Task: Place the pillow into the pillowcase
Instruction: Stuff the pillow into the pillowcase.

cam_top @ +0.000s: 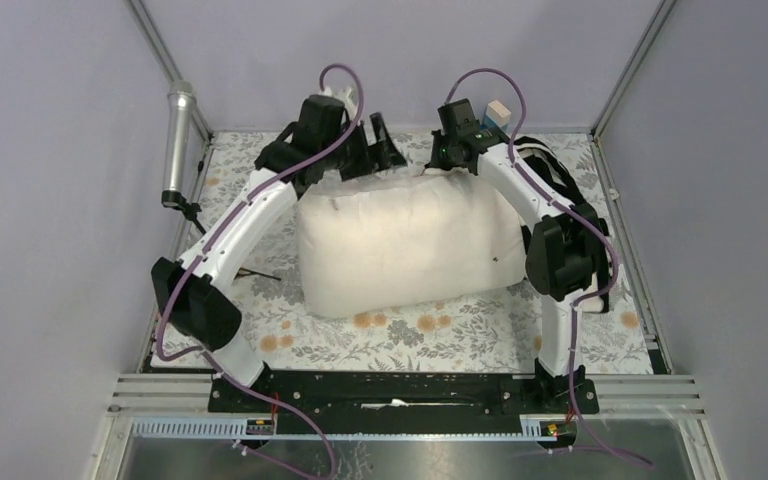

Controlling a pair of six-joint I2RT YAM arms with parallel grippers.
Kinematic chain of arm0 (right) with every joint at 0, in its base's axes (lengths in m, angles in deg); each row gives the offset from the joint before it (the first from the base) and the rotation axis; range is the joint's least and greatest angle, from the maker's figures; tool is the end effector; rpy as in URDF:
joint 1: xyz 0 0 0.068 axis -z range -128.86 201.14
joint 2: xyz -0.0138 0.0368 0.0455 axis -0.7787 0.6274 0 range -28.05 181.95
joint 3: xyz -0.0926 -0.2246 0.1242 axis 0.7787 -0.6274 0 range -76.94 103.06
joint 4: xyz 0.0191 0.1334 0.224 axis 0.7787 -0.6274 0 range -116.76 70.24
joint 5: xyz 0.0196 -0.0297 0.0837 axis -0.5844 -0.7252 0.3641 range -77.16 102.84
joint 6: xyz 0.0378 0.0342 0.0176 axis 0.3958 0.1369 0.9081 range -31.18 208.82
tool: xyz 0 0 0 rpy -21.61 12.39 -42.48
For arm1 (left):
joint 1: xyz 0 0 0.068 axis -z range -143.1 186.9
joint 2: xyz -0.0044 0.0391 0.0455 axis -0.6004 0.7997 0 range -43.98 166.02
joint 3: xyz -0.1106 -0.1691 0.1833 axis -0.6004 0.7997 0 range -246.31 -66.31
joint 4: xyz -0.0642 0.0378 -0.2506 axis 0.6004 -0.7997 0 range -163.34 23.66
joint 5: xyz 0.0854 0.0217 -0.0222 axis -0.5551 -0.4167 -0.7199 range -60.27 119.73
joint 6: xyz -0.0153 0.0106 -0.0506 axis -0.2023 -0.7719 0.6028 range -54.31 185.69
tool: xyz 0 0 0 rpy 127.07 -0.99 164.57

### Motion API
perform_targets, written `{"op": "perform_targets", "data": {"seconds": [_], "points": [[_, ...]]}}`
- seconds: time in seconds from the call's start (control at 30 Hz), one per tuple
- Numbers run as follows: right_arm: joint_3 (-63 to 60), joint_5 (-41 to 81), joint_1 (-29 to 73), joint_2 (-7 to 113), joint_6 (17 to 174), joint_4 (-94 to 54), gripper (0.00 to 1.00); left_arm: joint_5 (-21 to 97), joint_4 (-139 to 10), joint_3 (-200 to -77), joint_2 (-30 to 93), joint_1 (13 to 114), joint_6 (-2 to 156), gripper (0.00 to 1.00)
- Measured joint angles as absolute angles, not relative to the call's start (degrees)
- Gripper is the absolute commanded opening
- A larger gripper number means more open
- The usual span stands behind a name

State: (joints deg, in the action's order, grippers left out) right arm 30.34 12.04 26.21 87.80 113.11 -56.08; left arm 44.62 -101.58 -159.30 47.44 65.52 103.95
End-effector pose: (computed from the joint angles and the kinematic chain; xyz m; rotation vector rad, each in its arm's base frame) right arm 0.4211 0.1951 0.2966 -0.0064 2.3905 0.3983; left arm 0.3115 -0.1805 0.3840 -0.0327 2.2946 -0.9250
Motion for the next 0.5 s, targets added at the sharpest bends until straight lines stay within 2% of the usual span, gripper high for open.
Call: {"op": "perform_targets", "data": {"seconds": [0.1,0.13,0.17,0.2,0.27,0.3,0.37,0.4,0.5], "points": [[32.81,12.53,26.89,90.38,113.24,-52.84,0.01,42.41,-101.45,-169.16,51.52,65.71,100.65,0.99],[34.19,12.46,26.84,90.99,113.20,-52.71,0.06,41.01,-101.43,-171.28,51.61,65.76,99.67,0.99],[36.05,12.44,26.76,91.67,113.04,-52.78,0.15,39.07,-101.54,-173.14,51.28,65.93,98.64,0.99],[38.19,12.24,26.69,92.28,112.80,-53.02,0.30,36.42,-101.27,-174.16,50.15,66.11,97.53,0.99],[42.69,11.43,26.67,93.59,112.13,-54.68,0.68,32.71,-101.06,-172.79,46.98,66.19,96.52,0.99],[44.48,10.86,26.67,94.05,112.15,-55.40,0.80,30.57,-100.68,-169.97,44.09,66.17,96.11,0.99],[49.05,9.44,26.60,94.88,110.57,-56.71,0.96,27.46,-100.92,-162.62,37.77,66.17,95.91,0.99],[50.49,8.79,26.52,94.92,110.38,-57.15,0.99,26.26,-101.27,-159.00,34.98,66.11,95.91,0.99],[56.33,5.73,26.28,94.90,108.56,-59.44,1.00,23.31,-101.65,-147.50,28.11,66.02,96.11,0.99]]}}
